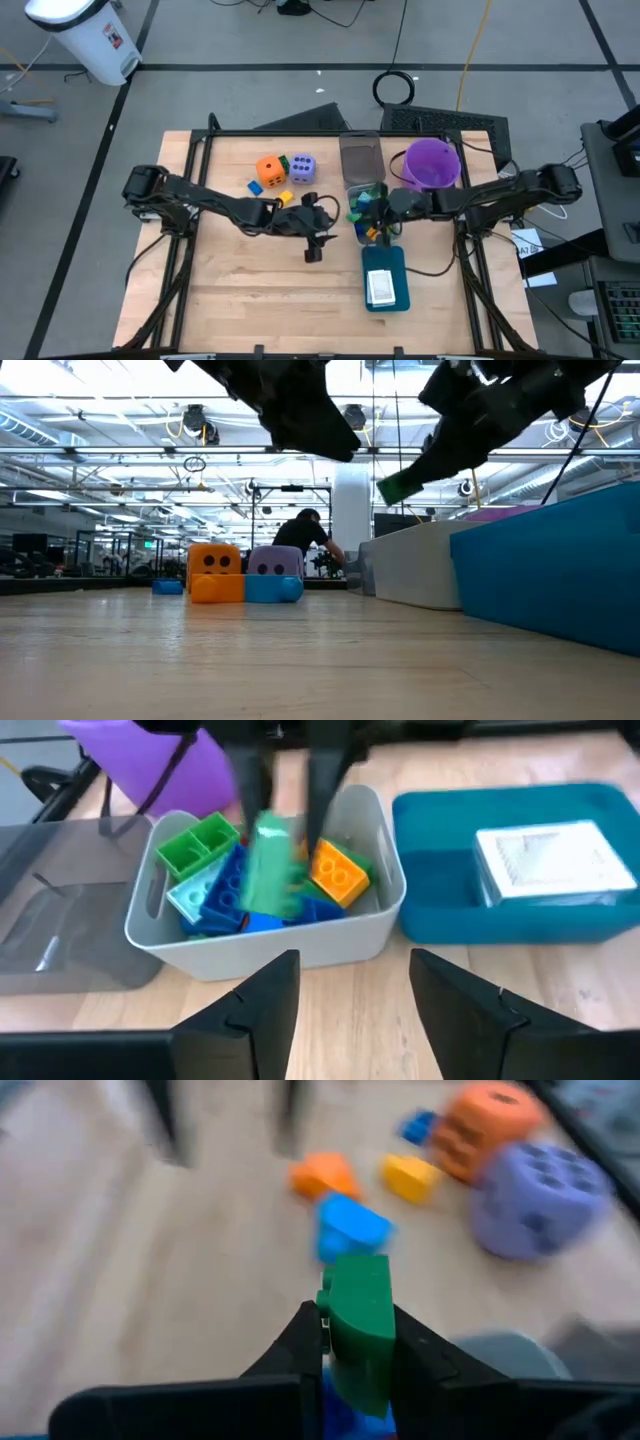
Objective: Pick & Place Toys
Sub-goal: Put the dark green game piece into the gray bin, then put the orange game piece into the gray bin
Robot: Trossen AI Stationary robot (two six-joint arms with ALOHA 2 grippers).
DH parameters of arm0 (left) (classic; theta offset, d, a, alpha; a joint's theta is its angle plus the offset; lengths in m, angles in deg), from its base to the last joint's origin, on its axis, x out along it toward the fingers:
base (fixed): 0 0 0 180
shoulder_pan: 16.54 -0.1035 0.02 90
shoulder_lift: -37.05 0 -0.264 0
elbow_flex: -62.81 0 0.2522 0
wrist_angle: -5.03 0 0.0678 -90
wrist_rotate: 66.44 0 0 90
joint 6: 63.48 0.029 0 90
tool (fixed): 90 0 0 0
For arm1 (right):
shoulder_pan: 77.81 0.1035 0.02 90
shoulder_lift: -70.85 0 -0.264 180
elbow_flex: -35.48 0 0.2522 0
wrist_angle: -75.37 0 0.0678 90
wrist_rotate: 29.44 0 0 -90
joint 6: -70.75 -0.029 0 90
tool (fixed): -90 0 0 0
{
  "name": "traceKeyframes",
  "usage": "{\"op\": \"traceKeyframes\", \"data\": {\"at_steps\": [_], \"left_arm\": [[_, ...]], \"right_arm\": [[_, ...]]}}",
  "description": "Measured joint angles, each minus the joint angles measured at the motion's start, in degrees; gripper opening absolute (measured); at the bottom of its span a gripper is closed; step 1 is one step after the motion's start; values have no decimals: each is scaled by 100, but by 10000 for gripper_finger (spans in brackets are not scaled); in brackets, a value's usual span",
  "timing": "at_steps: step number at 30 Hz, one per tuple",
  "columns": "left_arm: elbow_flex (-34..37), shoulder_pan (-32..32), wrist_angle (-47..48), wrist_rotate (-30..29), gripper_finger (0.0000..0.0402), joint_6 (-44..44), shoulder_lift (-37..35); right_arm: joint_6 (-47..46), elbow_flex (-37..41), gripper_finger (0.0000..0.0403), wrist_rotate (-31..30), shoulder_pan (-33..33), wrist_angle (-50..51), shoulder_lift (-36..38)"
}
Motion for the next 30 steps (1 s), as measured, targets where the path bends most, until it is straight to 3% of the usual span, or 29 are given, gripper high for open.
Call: {"op": "traceKeyframes", "data": {"at_steps": [6,12,20,24,30], "left_arm": [[0,42,25,-10,201,-44,-35],[0,38,128,-15,188,-368,-29],[0,37,477,-21,181,-738,-29],[0,6,1005,-344,200,-1372,-24],[0,-162,2479,-660,266,-2637,-3]], "right_arm": [[-374,2,42,-1158,-6,471,-17],[-722,3,74,-1177,-216,375,-211],[-1086,4,166,-1178,-519,258,-486],[-1059,4,212,-1174,-525,201,-491],[-965,4,252,-1149,-518,205,-488]]}}
